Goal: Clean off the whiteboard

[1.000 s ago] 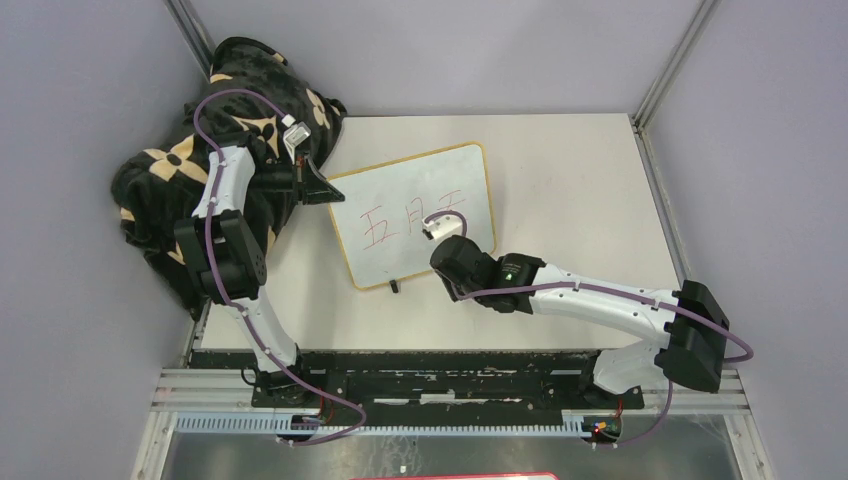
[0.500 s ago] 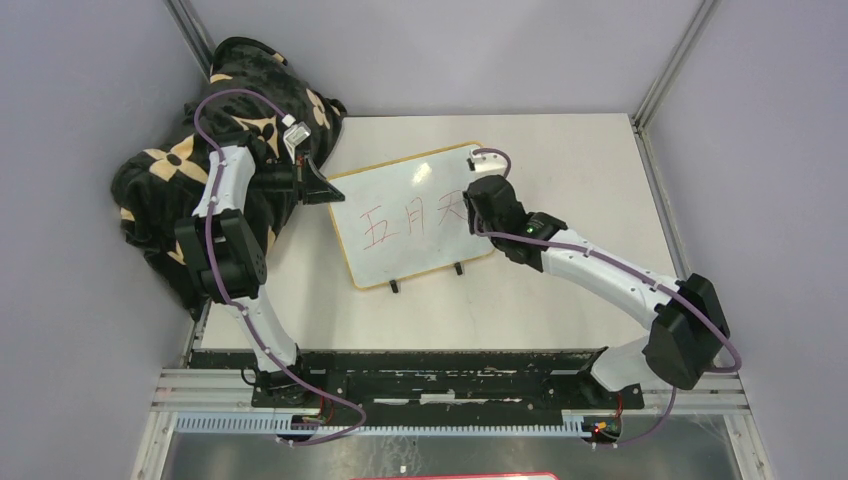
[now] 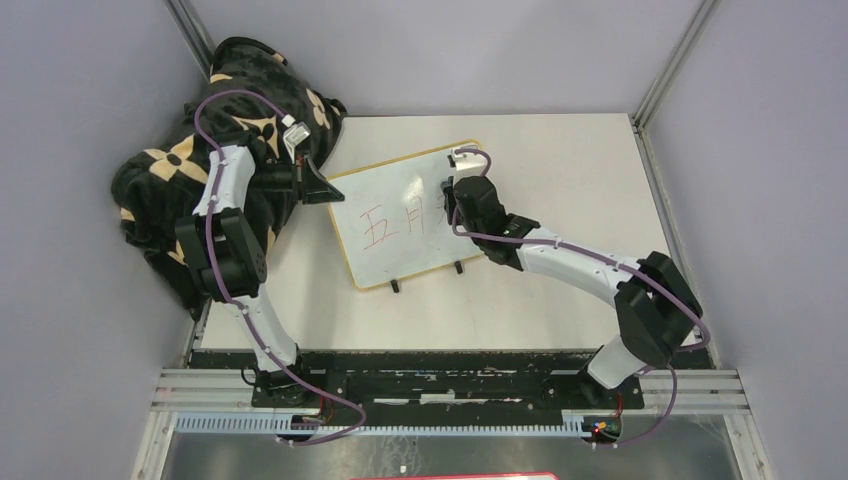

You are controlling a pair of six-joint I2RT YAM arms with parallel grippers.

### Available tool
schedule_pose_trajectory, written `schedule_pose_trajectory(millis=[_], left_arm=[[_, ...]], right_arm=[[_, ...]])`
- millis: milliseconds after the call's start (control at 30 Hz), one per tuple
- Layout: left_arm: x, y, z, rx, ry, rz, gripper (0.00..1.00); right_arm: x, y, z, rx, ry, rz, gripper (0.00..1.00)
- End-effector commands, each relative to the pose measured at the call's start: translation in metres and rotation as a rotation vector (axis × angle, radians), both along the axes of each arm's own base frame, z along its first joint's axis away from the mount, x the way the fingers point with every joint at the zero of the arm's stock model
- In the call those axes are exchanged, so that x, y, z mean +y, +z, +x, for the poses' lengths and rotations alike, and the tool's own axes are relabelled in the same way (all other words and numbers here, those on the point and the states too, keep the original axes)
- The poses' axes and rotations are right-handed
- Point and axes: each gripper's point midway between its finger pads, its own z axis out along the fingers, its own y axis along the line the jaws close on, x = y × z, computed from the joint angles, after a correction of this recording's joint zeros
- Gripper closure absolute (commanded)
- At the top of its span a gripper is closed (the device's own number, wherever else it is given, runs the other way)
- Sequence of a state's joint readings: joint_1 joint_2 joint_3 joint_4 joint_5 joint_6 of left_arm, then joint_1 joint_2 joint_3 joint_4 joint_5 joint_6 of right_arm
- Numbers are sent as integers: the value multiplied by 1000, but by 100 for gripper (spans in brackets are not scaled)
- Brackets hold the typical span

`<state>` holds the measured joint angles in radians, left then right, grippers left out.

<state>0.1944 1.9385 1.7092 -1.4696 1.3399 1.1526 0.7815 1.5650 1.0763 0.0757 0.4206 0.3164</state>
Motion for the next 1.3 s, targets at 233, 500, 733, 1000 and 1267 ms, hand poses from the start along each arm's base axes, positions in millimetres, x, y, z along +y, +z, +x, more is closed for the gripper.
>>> schedule_pose_trajectory(millis=[233, 500, 733, 1000, 1267], left_arm=[[1, -1, 7, -85, -20, 25, 97], [1, -1, 6, -79, -19, 24, 97], [2, -4, 6, -74, -20, 27, 97], [2, -4, 6, -76, -21, 31, 97], [3, -6, 6, -75, -23, 39, 97]], right_arm=[[92, 23, -15, -80, 159, 6, 99], [150, 23, -39, -80, 269, 9, 99], [124, 31, -23, -128, 152, -101, 99], [49, 25, 6, -127, -14, -131, 99], [-23, 6, 34, -90, -156, -119, 99]])
